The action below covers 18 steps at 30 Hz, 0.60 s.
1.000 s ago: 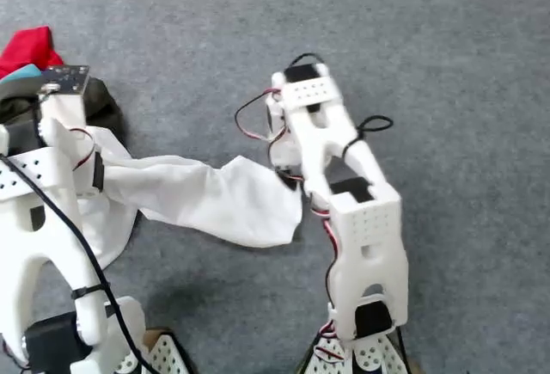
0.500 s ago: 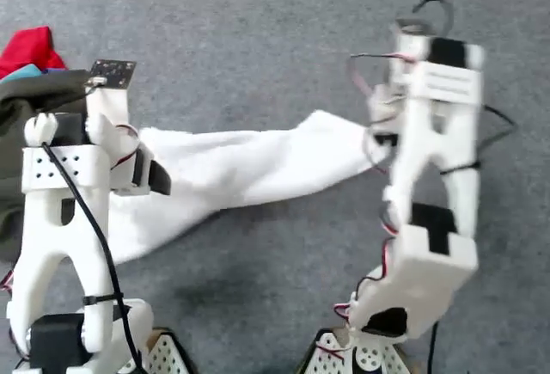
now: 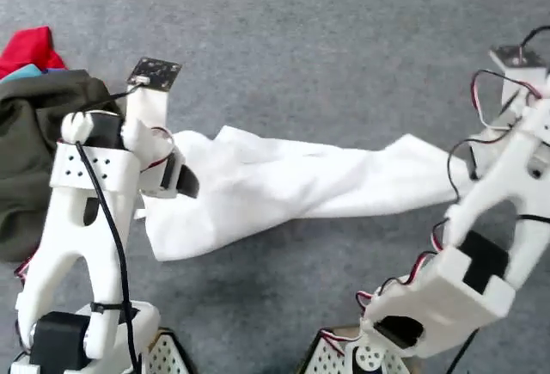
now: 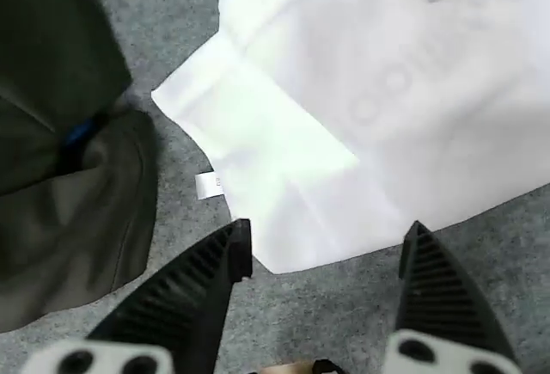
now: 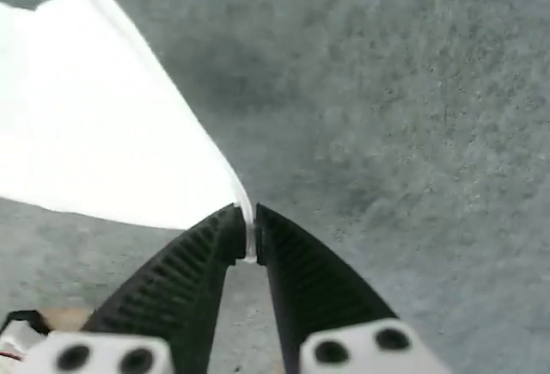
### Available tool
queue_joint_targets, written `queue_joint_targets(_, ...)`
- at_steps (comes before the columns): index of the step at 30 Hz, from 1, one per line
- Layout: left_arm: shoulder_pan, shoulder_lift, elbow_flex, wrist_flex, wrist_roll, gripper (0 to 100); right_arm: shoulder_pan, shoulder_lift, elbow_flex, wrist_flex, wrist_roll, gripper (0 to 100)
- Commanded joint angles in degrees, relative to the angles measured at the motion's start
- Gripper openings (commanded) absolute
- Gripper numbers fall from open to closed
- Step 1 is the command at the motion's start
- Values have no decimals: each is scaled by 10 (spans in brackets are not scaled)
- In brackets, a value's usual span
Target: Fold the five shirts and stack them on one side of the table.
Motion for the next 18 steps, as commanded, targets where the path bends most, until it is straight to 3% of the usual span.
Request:
queue_joint_targets(1, 20, -11, 3, -44, 55, 288, 29, 13, 35, -69, 18, 13)
queue_joint_targets(5, 36, -11, 30, -115, 87, 288, 31, 38, 105, -158, -26, 13)
queue_joint_targets(11, 77, -11, 31, -190, 133, 288, -4, 61, 211, -310, -199, 14)
queue_joint_targets(15, 117, -11, 30, -219, 245, 287, -18, 62, 284, -411, -265, 14)
queue_joint_targets(18, 152, 6, 51, -258, 273, 287, -26, 64, 340, -476, -302, 14)
